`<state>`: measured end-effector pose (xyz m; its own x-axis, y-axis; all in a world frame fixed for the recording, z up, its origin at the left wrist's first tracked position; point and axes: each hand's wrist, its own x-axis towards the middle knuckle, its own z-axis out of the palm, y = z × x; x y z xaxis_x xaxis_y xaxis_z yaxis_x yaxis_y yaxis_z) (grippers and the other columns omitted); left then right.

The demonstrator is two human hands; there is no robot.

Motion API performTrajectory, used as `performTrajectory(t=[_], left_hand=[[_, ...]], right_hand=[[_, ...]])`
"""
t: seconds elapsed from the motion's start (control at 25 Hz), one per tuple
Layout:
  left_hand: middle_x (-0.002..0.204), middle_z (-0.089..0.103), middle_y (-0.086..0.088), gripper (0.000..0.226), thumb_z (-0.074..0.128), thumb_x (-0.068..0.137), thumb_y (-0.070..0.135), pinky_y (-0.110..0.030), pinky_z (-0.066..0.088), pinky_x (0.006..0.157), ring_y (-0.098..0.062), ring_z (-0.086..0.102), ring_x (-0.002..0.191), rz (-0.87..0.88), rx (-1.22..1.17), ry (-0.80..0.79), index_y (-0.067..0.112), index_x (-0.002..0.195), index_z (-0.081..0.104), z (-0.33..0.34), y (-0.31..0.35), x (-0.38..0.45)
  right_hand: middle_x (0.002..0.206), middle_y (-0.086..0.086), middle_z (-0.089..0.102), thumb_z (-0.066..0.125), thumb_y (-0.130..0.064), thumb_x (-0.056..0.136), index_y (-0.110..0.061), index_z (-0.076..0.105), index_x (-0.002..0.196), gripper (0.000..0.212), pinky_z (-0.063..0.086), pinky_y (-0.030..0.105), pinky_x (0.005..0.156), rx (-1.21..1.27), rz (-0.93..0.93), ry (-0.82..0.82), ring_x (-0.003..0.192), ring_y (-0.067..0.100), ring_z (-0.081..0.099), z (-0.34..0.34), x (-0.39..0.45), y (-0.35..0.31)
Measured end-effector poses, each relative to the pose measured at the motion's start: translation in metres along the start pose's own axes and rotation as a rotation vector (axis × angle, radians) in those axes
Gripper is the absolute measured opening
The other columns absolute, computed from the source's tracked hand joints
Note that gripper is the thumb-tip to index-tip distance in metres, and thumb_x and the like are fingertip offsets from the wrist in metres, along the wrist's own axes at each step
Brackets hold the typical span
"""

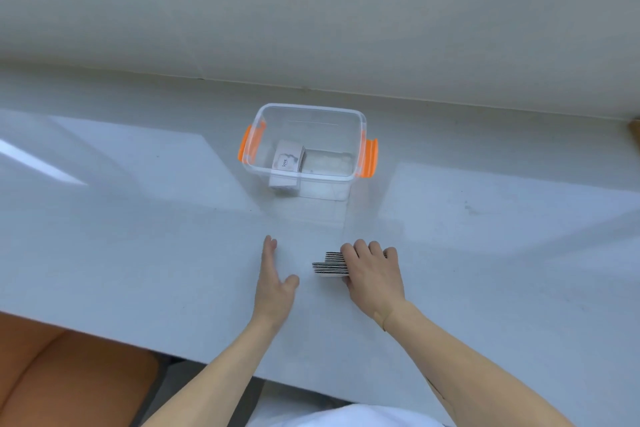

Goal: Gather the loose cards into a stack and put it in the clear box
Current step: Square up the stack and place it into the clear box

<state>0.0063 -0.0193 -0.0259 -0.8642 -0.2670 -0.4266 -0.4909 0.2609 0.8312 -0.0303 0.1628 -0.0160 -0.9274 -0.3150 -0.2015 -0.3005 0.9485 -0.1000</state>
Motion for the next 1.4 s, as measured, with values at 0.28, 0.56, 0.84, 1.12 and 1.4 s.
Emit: performTrajectory(t=[0.28, 0.56, 0.84, 1.12, 1.4], left_hand=[[0.136, 0.04, 0.039, 0.103, 0.042, 0.062, 0.005, -0.001, 0.042, 0.08, 0.023, 0.043, 0.113, -0.079, -0.199, -0.434, 0.042, 0.15, 0.004, 0.044, 0.029, -0.023], [0.161, 0.013, 0.015, 0.093, 0.038, 0.073, -0.005, -0.019, 0.025, 0.102, 0.003, 0.02, 0.139, -0.129, -0.318, -0.099, 0.031, 0.153, 0.008, 0.015, 0.034, -0.005], [0.154, 0.024, 0.018, 0.101, 0.04, 0.061, 0.004, -0.012, 0.04, 0.085, 0.01, 0.035, 0.129, -0.076, -0.363, -0.204, 0.039, 0.152, 0.011, 0.044, 0.037, -0.003], [0.145, 0.039, 0.031, 0.099, 0.043, 0.058, 0.013, -0.013, 0.039, 0.089, 0.014, 0.04, 0.125, -0.093, -0.287, -0.421, 0.036, 0.15, 0.014, 0.05, 0.035, -0.004], [0.136, 0.052, 0.026, 0.096, 0.045, 0.061, 0.01, -0.017, 0.039, 0.094, 0.008, 0.051, 0.116, -0.144, -0.325, -0.305, 0.033, 0.15, 0.017, 0.061, 0.039, -0.008]], right_hand=[[0.09, 0.002, 0.056, 0.063, -0.012, 0.074, -0.017, 0.05, 0.099, 0.029, 0.028, 0.038, 0.066, -0.012, 0.02, -0.022, 0.079, 0.029, 0.049, -0.002, 0.001, 0.0], [0.08, 0.002, 0.056, 0.067, -0.015, 0.069, -0.017, 0.054, 0.091, 0.025, 0.03, 0.037, 0.063, 0.006, 0.037, 0.039, 0.071, 0.029, 0.049, 0.001, 0.001, -0.001], [0.082, 0.001, 0.056, 0.066, -0.013, 0.064, -0.018, 0.053, 0.092, 0.031, 0.03, 0.037, 0.064, 0.018, 0.036, 0.047, 0.072, 0.029, 0.049, 0.002, 0.001, 0.001], [0.087, -0.001, 0.055, 0.062, -0.017, 0.07, -0.02, 0.051, 0.098, 0.031, 0.028, 0.038, 0.067, 0.048, 0.043, 0.049, 0.078, 0.028, 0.048, 0.005, 0.002, 0.003], [0.089, -0.001, 0.056, 0.061, -0.018, 0.069, -0.022, 0.049, 0.106, 0.038, 0.033, 0.039, 0.07, 0.054, 0.06, 0.055, 0.08, 0.028, 0.049, 0.006, 0.001, 0.005]])
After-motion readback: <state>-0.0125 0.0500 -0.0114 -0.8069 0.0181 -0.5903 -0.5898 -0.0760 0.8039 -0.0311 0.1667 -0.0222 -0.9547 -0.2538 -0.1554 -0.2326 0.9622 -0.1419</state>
